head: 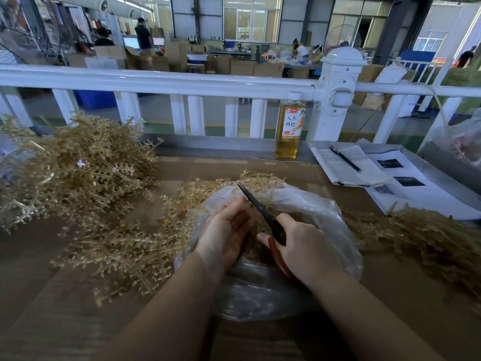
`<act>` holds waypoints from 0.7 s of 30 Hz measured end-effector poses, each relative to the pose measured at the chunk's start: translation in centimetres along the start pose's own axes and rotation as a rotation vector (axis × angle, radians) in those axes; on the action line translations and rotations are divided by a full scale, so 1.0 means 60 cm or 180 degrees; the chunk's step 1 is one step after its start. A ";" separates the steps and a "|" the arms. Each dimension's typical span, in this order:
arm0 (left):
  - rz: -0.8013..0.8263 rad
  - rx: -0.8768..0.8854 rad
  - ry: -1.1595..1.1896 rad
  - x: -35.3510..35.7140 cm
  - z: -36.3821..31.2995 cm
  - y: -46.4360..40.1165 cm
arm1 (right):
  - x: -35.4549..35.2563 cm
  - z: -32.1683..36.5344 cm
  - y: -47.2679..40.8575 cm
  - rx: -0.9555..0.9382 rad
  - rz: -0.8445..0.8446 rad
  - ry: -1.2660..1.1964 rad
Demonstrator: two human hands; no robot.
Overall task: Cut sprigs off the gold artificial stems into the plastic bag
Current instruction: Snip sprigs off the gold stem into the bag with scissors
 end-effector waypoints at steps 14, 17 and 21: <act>-0.0271 -0.0007 0.0332 -0.009 0.003 -0.002 | -0.001 0.010 0.006 -0.0094 -0.0046 -0.0334; -0.0217 -0.0032 0.0327 -0.008 0.004 -0.002 | 0.001 0.012 0.006 -0.0127 -0.0057 -0.0200; -0.0196 -0.0025 0.0255 -0.008 0.003 -0.002 | 0.000 0.014 0.005 -0.0183 -0.0085 -0.0072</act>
Point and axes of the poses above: each hand's wrist, its own y-axis away from the middle knuckle, its own x-axis out of the palm, z = x × y, the point moved 10 cm from there along -y, towards the middle knuckle, and after that the axes turned 9 degrees about -x, right-handed, at the moved point
